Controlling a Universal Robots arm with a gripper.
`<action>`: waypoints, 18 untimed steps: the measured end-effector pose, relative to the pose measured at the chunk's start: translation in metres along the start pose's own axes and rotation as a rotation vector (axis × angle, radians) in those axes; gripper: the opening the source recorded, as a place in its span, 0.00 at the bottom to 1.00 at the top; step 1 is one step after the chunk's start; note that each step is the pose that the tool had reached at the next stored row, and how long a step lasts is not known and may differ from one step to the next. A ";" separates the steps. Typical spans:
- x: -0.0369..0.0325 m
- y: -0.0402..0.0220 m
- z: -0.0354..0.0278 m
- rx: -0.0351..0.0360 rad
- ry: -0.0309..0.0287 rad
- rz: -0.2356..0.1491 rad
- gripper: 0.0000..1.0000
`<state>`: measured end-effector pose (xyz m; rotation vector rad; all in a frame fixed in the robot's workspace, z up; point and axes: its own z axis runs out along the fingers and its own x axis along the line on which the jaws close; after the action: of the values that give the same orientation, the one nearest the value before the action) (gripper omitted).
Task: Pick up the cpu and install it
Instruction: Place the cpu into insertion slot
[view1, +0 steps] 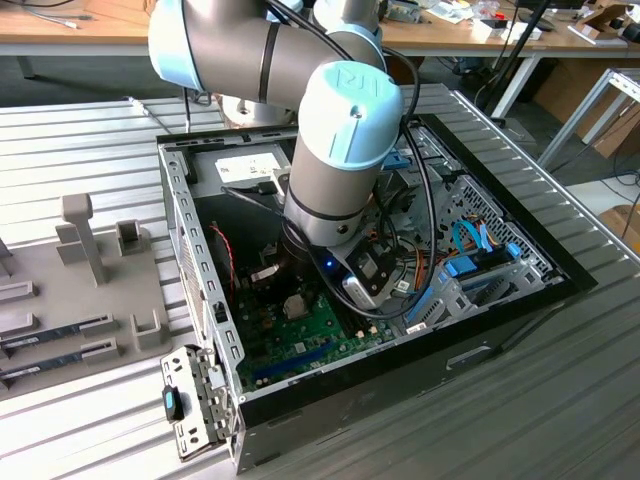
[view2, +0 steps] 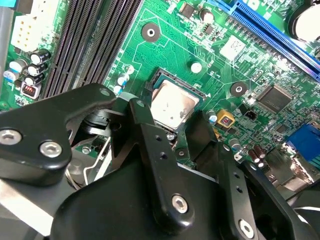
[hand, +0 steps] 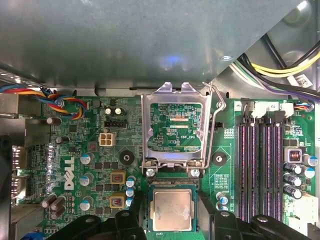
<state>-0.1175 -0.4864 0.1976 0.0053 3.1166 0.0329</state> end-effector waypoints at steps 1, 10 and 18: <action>0.0000 0.0000 -0.0006 -0.0001 -0.0003 0.000 0.55; -0.0001 0.0003 -0.0080 -0.0001 -0.0044 0.000 0.55; -0.0005 0.0020 -0.0078 0.0000 -0.0044 0.000 0.55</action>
<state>-0.1172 -0.4846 0.2055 0.0048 3.1123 0.0329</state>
